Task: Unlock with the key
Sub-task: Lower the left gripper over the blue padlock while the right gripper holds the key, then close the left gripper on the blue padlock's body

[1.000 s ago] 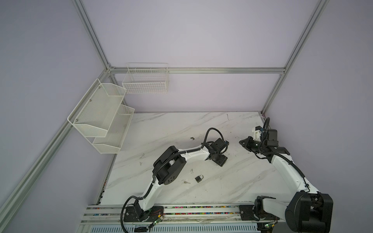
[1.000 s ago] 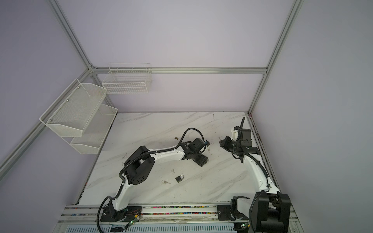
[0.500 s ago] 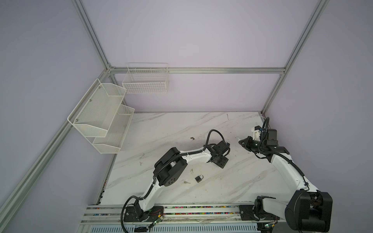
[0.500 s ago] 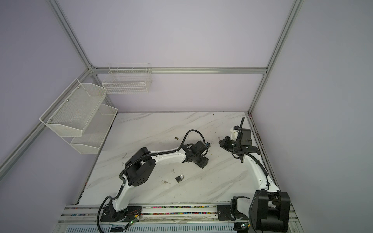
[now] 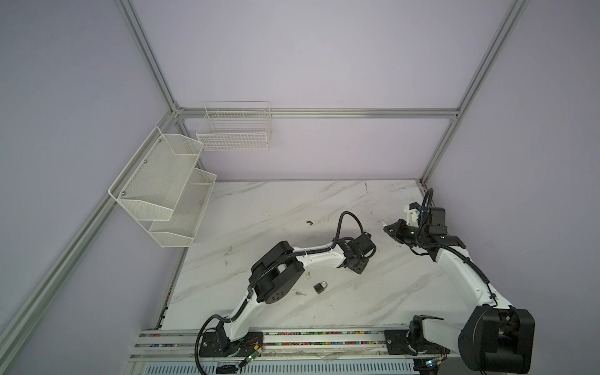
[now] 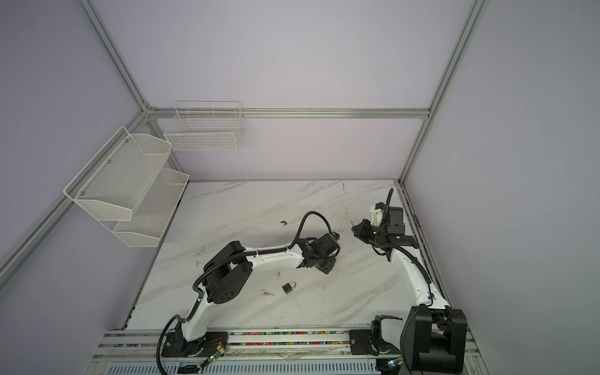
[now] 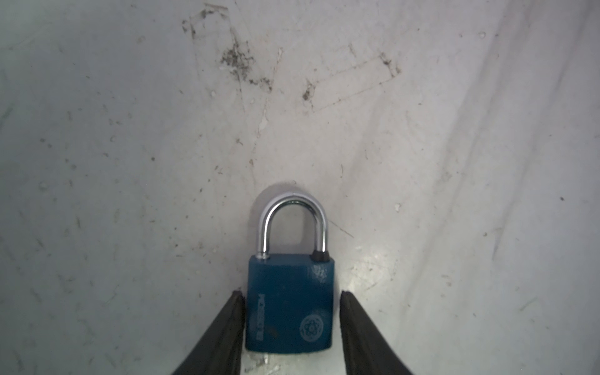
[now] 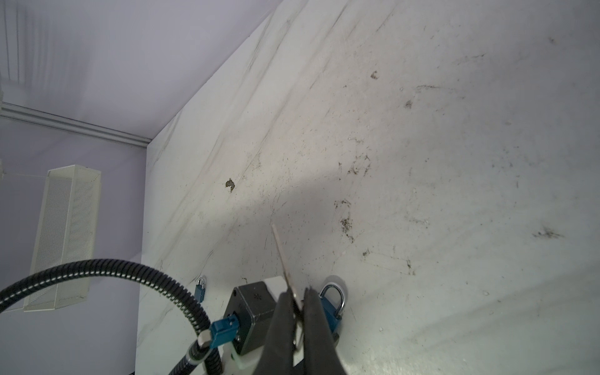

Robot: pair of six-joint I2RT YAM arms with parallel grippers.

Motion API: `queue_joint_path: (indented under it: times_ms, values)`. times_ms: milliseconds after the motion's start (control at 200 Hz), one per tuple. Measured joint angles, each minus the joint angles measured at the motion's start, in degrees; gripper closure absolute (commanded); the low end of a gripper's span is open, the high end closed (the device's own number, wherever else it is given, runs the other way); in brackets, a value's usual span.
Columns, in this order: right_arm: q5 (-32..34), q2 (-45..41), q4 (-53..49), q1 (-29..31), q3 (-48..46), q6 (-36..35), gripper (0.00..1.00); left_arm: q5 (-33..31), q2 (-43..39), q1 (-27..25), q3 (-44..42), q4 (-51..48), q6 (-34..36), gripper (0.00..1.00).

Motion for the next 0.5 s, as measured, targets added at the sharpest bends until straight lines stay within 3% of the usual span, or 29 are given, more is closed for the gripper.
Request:
queue_joint_path:
  times_ms: [500]
  values:
    - [0.22,0.02,-0.02,0.00,0.02,0.48,1.00,-3.21,3.93,-0.44,6.97,-5.57,-0.35,0.55]
